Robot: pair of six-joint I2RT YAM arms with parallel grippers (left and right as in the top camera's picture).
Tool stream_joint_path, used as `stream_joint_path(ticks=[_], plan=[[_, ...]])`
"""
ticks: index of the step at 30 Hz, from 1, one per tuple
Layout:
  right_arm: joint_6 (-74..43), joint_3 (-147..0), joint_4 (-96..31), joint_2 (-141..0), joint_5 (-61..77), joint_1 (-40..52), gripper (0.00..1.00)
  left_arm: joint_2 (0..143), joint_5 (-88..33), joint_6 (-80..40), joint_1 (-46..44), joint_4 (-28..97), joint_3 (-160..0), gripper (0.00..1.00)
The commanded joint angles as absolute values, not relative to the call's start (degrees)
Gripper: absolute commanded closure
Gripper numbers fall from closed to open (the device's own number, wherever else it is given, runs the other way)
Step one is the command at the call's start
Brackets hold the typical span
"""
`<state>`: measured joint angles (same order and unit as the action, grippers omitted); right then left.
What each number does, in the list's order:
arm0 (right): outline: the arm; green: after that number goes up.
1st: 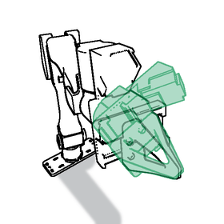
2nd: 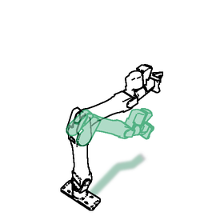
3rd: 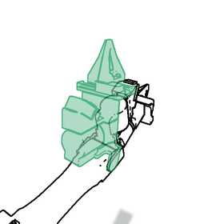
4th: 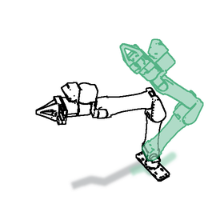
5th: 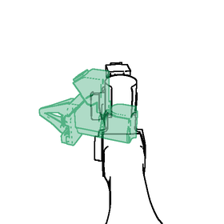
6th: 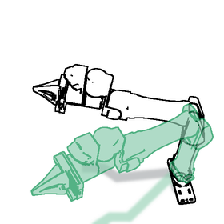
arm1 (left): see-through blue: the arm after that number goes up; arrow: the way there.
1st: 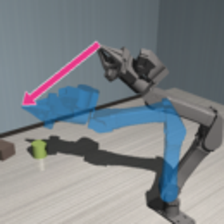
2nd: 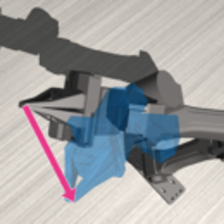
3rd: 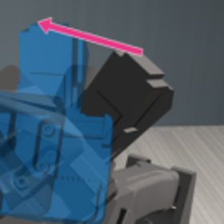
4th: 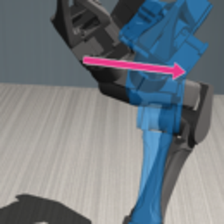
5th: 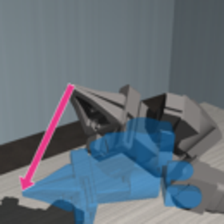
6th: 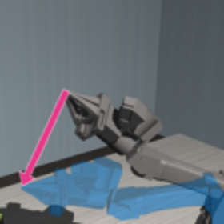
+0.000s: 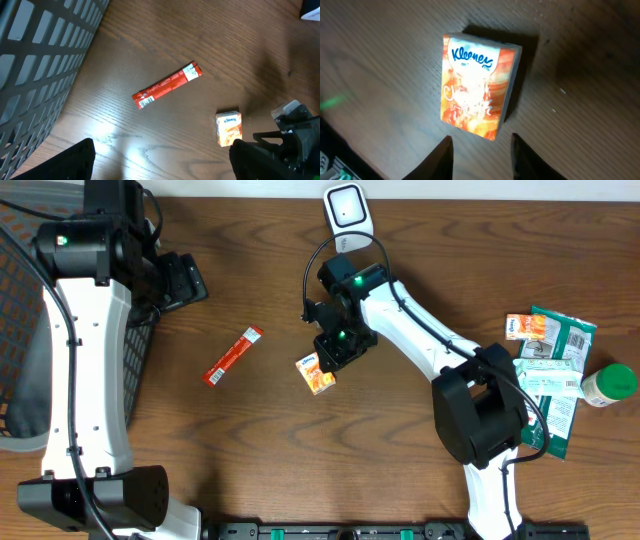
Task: Scan the item barcode
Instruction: 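Lift the second tissue pack off the table with the right gripper, then raise the tissue pack up to the white scanner with the right gripper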
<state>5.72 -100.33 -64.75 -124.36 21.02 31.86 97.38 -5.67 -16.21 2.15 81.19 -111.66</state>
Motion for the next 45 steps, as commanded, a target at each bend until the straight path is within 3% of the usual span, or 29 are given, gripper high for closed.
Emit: stream_joint_path(ticks=[1, 23, 24, 26, 34, 37, 42, 45], plan=[[4.93, -99.92, -63.92, -124.42, 22.35, 31.05, 0.67, 96.99, -5.56, -15.46, 2.17, 81.52, -111.48, 0.14], [-2.96, -87.68, -47.97, -124.42, 22.76, 32.88, 0.76, 96.99, -5.56, -15.49, 2.17, 81.52, -111.48, 0.13], [-2.96, -87.68, -47.94, -124.42, 22.74, 32.93, 0.78, 96.99, -5.56, -15.49, 2.17, 81.52, -111.48, 0.13], [-2.96, -87.99, -47.90, -124.40, 22.52, 32.93, 0.99, 96.99, -5.56, -15.46, 2.17, 81.52, -111.48, 0.14], [-2.20, -96.75, -56.93, -121.12, 22.15, 29.26, 0.99, 96.99, -5.56, -15.49, 2.17, 81.52, -111.48, 0.14], [-1.65, -98.83, -60.31, -116.53, 15.92, 29.69, 0.99, 96.99, -5.56, -15.49, 2.17, 81.52, -111.48, 0.14], [-3.77, -98.83, -63.68, -106.87, -9.65, 34.24, 0.99, 96.99, -5.56, -15.49, 2.17, 81.52, -111.48, 0.14], [-1.45, -99.00, -64.16, -104.64, -15.79, 35.79, 0.99, 96.99, -5.56, -15.49, 2.17, 81.52, -111.48, 0.14]])
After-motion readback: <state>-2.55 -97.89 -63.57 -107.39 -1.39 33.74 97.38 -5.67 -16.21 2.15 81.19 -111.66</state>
